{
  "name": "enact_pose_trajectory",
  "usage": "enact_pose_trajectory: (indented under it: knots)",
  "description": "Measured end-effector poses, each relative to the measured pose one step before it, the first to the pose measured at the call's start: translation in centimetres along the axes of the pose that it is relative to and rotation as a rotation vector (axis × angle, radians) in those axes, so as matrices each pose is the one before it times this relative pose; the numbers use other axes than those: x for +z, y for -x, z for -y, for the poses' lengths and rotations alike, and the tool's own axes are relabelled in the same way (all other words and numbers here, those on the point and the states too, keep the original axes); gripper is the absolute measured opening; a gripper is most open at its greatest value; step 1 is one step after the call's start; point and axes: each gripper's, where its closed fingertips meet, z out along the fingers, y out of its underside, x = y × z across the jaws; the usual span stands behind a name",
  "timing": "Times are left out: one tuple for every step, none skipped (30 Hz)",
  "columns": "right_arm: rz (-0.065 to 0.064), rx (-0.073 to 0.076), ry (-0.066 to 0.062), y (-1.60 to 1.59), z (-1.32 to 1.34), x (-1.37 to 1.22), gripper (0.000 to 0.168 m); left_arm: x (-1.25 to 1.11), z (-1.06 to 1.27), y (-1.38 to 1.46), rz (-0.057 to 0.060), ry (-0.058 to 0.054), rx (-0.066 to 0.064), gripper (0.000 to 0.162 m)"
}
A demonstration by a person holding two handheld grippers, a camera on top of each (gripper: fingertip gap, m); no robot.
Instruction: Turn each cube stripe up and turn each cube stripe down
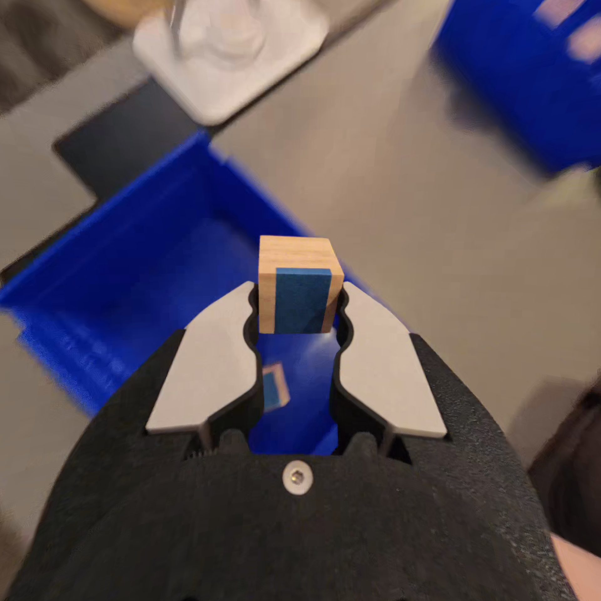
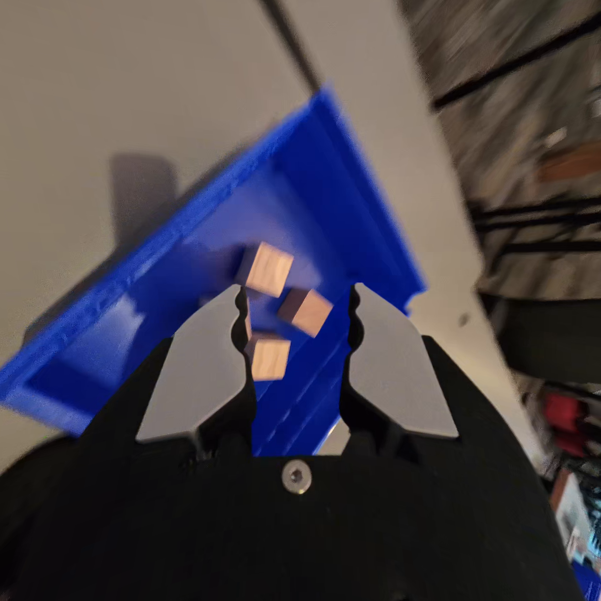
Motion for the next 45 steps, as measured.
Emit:
enact_pose_trajectory:
  knots:
    - [-0.0677, -0.0119, -0.0968, -0.468, 2.203, -1.076, 0.062, -0.815, 2.022, -1.832, -0.0904, -0.1094, -0.0003, 0.046]
    - [-0.0493, -0.0148, -0.1129, -0.072, 2.515, -1.025, 0.061, -0.388, 1.961, -2.137, -0.1021, -0.0978, 0.002, 0.046]
    - [-0.0297, -0.0215, -0.1227, 0.387, 2.694, -0.948, 0.06, 0.077, 1.728, -2.231, -0.1071, -0.0785, -0.0013, 0.046]
    - [-0.0255, -0.0353, -0.1305, 0.649, 2.847, -0.882, 0.06, 0.506, 1.379, -2.088, -0.1014, -0.0584, -0.0051, 0.046]
    - [-0.0182, -0.0457, -0.1464, 0.973, 2.998, -0.841, 0.059, 0.875, 0.786, -1.813, -0.0911, -0.0268, -0.0049, 0.045]
    - [0.0356, -0.0491, -0.1494, 1.838, 2.852, -0.786, 0.059, 1.114, 0.221, -1.442, -0.0743, 0.004, 0.0002, 0.046]
    - [0.0491, -0.0453, -0.1473, 2.084, 2.776, -0.571, 0.059, 1.247, -0.185, -1.022, -0.0544, 0.0246, 0.0062, 0.045]
    - [0.0145, -0.0413, -0.12, 1.529, 2.386, -0.252, 0.059, 1.3, -0.252, -0.772, -0.0442, 0.028, 0.0118, 0.045]
    - [-0.0115, -0.0301, -0.083, 0.973, 1.883, 0.006, 0.06, 1.262, -0.089, -0.715, -0.0461, 0.0153, 0.0083, 0.045]
    - [-0.0047, -0.023, -0.0566, 0.907, 1.432, 0.12, 0.062, 1.211, 0.024, -0.687, -0.0527, 0.0077, -0.0037, 0.045]
    - [0.0034, -0.0166, -0.0488, 0.92, 1.179, 0.145, 0.066, 1.112, -0.018, -0.568, -0.0519, 0.0071, -0.0166, 0.045]
    - [-0.0115, -0.0168, -0.0457, 0.599, 0.99, 0.116, 0.073, 0.977, -0.071, -0.428, -0.0457, 0.0099, -0.0182, 0.045]
    - [-0.024, -0.0253, -0.0493, 0.352, 0.937, 0.003, 0.076, 0.812, -0.082, -0.23, -0.0305, 0.0085, -0.016, 0.045]
    - [0.0094, -0.0159, -0.0458, 0.727, 0.807, -0.027, 0.076, 0.639, -0.089, 0.098, -0.0036, 0.0089, -0.0108, 0.045]
    - [0.0152, -0.0036, -0.0268, 0.672, 0.542, 0.078, 0.076, 0.526, -0.002, 0.088, 0.0013, 0.0029, 0.0024, 0.045]
    - [-0.0102, -0.0002, -0.0056, 0.2, 0.226, 0.172, 0.076, 0.448, -0.032, -0.157, -0.0116, 0.0046, 0.0053, 0.045]
    - [-0.0259, -0.0036, 0.003, -0.078, 0.026, 0.168, 0.075, 0.43, -0.036, -0.3, -0.0213, 0.0044, 0.0001, 0.045]
    - [-0.0046, -0.0081, -0.0042, 0.191, 0.058, 0.109, 0.072, 0.396, -0.091, -0.445, -0.03, 0.0079, -0.0035, 0.045]
    - [-0.011, -0.0092, 0.0007, 0.054, -0.054, 0.052, 0.067, 0.38, -0.138, -0.417, -0.0269, 0.0101, -0.0022, 0.045]
    - [-0.0087, -0.0091, -0.0014, 0.04, -0.055, 0.037, 0.065, 0.343, -0.095, -0.258, -0.0143, 0.0081, 0.0018, 0.045]
    - [0.0111, -0.0057, -0.003, 0.273, -0.015, 0.035, 0.062, 0.297, -0.081, -0.122, -0.0041, 0.0076, 0.0053, 0.045]
    - [0.0056, -0.0033, -0.0007, 0.168, -0.013, 0.028, 0.06, 0.265, -0.083, -0.193, -0.0094, 0.0077, 0.0056, 0.045]
    - [-0.0021, -0.0022, 0.0006, 0.019, -0.002, -0.006, 0.054, 0.21, -0.026, -0.413, -0.024, 0.0035, 0.006, 0.045]
    - [0.0043, -0.0027, -0.0012, 0.092, 0.06, -0.041, 0.048, 0.177, 0.002, -0.387, -0.0236, 0.001, 0.0033, 0.046]
    - [0.0077, -0.0051, -0.0099, 0.105, 0.219, -0.129, 0.045, 0.124, -0.154, -0.176, -0.0113, 0.0097, -0.0039, 0.046]
    - [0.0061, -0.005, -0.0133, 0.079, 0.348, -0.167, 0.045, 0.07, -0.159, -0.303, -0.0195, 0.0089, -0.0072, 0.046]
    - [0.006, 0.0056, -0.0199, 0.037, 0.57, -0.165, 0.045, 0.031, -0.081, -0.493, -0.0303, 0.0034, -0.0119, 0.046]
    - [0.0125, 0.0198, -0.0135, -0.004, 0.603, -0.124, 0.045, -0.01, -0.064, -0.609, -0.0358, 0.0037, -0.0148, 0.048]
    - [0.0136, 0.0223, -0.011, -0.156, 0.594, -0.171, 0.045, -0.054, 0.016, -0.66, -0.0343, 0.0011, -0.0038, 0.049]
    - [0.0161, 0.0234, -0.0105, -0.301, 0.53, -0.3, 0.045, -0.142, 0.199, -0.511, -0.0149, -0.011, 0.0092, 0.051]
    - [0.0186, 0.0224, -0.0006, -0.526, 0.295, -0.424, 0.045, -0.274, 0.222, -0.176, 0.0171, -0.0114, 0.0199, 0.053]
    - [0.0092, 0.0219, 0.0204, -0.925, -0.135, -0.578, 0.045, -0.421, 0.189, 0.046, 0.0361, -0.0072, 0.0278, 0.055]
    - [-0.0122, 0.0199, 0.031, -1.461, -0.516, -0.78, 0.045, -0.534, 0.193, 0.109, 0.0429, -0.0089, 0.031, 0.055]
    - [-0.0206, 0.0307, 0.041, -1.824, -0.93, -0.925, 0.045, -0.602, 0.264, 0.129, 0.0412, -0.0149, 0.027, 0.057]
    - [-0.0164, 0.0604, 0.0619, -2.029, -1.465, -0.95, 0.045, -0.624, 0.311, 0.144, 0.0368, -0.0187, 0.0193, 0.057]
    - [-0.0256, 0.0909, 0.0728, -2.331, -1.852, -0.933, 0.045, -0.563, 0.296, 0.079, 0.0265, -0.0186, 0.0107, 0.055]
    - [-0.0331, 0.1146, 0.0768, -2.495, -2.094, -0.816, 0.045, -0.456, 0.217, 0.063, 0.0179, -0.0142, 0.002, 0.053]
    - [-0.0289, 0.1312, 0.0875, -2.461, -2.343, -0.593, 0.045, -0.348, 0.133, 0.157, 0.0181, -0.0086, -0.0045, 0.052]
    - [-0.0196, 0.1351, 0.105, -2.289, -2.641, -0.276, 0.045, -0.234, 0.009, 0.304, 0.0233, -0.0022, -0.0071, 0.051]
    - [-0.0325, 0.1244, 0.1052, -2.422, -2.719, 0.043, 0.045, -0.106, -0.082, 0.348, 0.0209, 0.0035, -0.0068, 0.051]
    - [-0.0412, 0.109, 0.0918, -2.481, -2.526, 0.417, 0.045, 0.025, -0.154, 0.287, 0.0118, 0.0079, -0.0062, 0.051]
    - [-0.0378, 0.0886, 0.0886, -2.321, -2.347, 0.766, 0.046, 0.147, -0.196, 0.183, 0.0025, 0.0114, -0.0063, 0.05]
    - [-0.031, 0.0667, 0.0973, -1.994, -2.272, 0.94, 0.046, 0.222, -0.235, 0.163, 0.0002, 0.0143, -0.0087, 0.05]
    - [-0.0006, 0.0411, 0.0987, -1.231, -2.04, 0.936, 0.046, 0.255, -0.235, 0.159, 0.0008, 0.0154, -0.0092, 0.05]
    - [0.0305, 0.0216, 0.0846, -0.409, -1.639, 0.756, 0.046, 0.287, -0.179, 0.085, -0.0006, 0.0121, -0.0057, 0.049]
